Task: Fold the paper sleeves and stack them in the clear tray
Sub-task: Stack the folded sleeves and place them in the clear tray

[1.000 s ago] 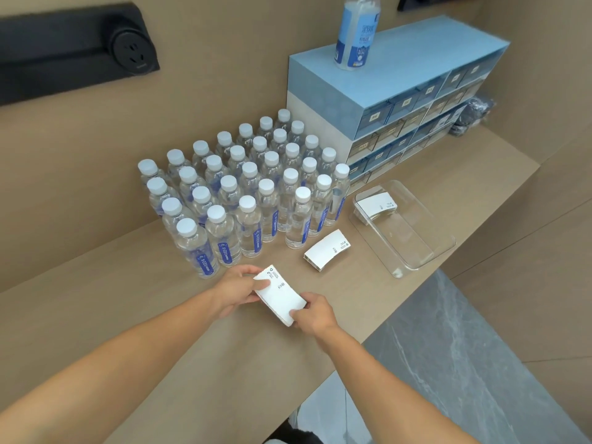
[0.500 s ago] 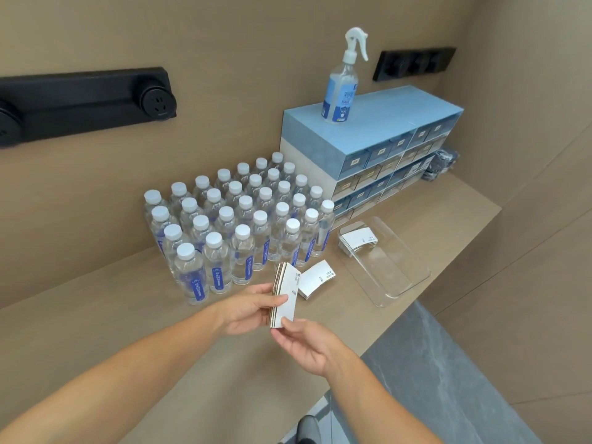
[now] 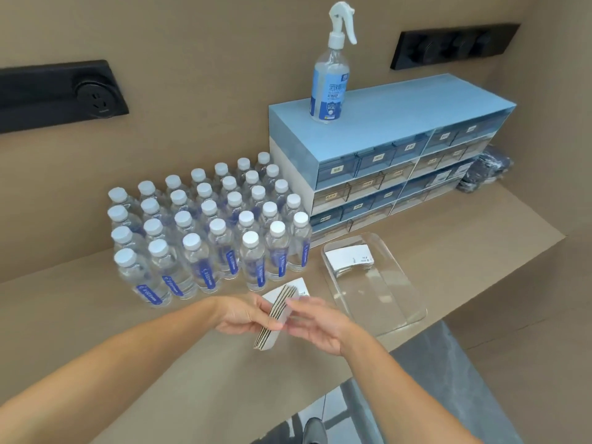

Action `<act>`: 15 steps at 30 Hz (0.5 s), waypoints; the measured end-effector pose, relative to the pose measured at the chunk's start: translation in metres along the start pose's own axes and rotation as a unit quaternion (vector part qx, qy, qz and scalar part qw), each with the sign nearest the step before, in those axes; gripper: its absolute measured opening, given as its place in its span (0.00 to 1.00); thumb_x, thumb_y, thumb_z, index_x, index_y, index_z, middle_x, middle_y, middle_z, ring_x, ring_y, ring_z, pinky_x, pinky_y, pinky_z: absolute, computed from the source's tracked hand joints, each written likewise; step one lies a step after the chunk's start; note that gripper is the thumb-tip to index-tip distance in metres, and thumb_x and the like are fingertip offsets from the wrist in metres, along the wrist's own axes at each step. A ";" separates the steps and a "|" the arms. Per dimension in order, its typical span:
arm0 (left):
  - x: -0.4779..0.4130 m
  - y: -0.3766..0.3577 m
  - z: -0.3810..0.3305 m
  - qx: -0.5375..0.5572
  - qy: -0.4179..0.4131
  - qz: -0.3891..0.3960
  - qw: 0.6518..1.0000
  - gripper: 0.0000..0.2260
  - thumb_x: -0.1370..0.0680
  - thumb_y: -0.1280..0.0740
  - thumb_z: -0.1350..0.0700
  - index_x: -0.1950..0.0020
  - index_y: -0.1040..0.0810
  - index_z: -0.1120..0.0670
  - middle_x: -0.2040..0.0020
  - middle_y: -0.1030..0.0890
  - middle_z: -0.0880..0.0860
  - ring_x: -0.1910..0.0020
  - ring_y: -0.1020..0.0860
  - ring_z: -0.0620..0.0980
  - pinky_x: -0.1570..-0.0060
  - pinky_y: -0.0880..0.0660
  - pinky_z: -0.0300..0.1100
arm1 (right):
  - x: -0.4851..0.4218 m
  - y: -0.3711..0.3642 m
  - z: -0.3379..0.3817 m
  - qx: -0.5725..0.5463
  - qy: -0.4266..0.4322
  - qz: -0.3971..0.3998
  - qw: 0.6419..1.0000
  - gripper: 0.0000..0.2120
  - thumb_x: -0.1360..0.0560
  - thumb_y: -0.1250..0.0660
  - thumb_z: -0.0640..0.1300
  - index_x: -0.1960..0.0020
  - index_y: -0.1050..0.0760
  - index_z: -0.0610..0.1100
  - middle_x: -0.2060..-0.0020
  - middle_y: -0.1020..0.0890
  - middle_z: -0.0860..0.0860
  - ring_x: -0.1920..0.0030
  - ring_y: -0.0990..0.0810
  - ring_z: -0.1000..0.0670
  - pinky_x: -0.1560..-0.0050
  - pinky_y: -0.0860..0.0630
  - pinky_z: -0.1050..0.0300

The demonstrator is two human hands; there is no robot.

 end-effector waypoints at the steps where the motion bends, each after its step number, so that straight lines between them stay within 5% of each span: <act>1: -0.004 -0.007 -0.005 -0.018 0.009 -0.007 1.000 0.09 0.25 0.30 0.67 0.47 0.17 0.59 0.52 0.14 0.51 0.48 0.17 0.45 0.50 0.21 0.34 | -0.002 0.008 0.011 0.010 0.009 -0.005 1.000 0.21 0.27 0.26 0.41 0.38 0.25 0.35 0.45 0.15 0.38 0.46 0.15 0.42 0.41 0.20 0.47; 5: -0.019 -0.026 -0.018 -0.044 0.026 -0.045 0.998 0.19 0.26 0.29 0.66 0.36 0.23 0.65 0.46 0.19 0.55 0.42 0.22 0.49 0.42 0.24 0.38 | -0.008 0.024 0.033 0.127 0.027 -0.039 0.991 0.21 0.30 0.23 0.44 0.41 0.22 0.35 0.49 0.14 0.38 0.47 0.14 0.42 0.45 0.18 0.51; 10: -0.025 -0.033 -0.023 -0.036 0.031 -0.071 0.996 0.09 0.26 0.27 0.63 0.47 0.19 0.58 0.53 0.21 0.53 0.49 0.23 0.49 0.43 0.26 0.42 | -0.021 0.040 0.040 0.101 0.038 -0.087 0.990 0.19 0.31 0.24 0.39 0.44 0.21 0.31 0.60 0.15 0.40 0.61 0.14 0.44 0.47 0.17 0.49; 15: -0.021 -0.027 -0.017 0.007 0.008 -0.088 0.996 0.19 0.26 0.26 0.52 0.38 0.21 0.60 0.46 0.19 0.54 0.48 0.23 0.52 0.47 0.24 0.43 | -0.024 0.041 0.040 0.056 0.014 -0.112 0.992 0.16 0.31 0.23 0.41 0.48 0.20 0.32 0.57 0.13 0.39 0.59 0.13 0.44 0.59 0.16 0.53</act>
Point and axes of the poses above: each hand's wrist, its own x-axis away from the middle knuckle, its own y-axis out of the back of the hand, z = x × y, the point moved 5 cm from there along -x, towards the middle knuckle
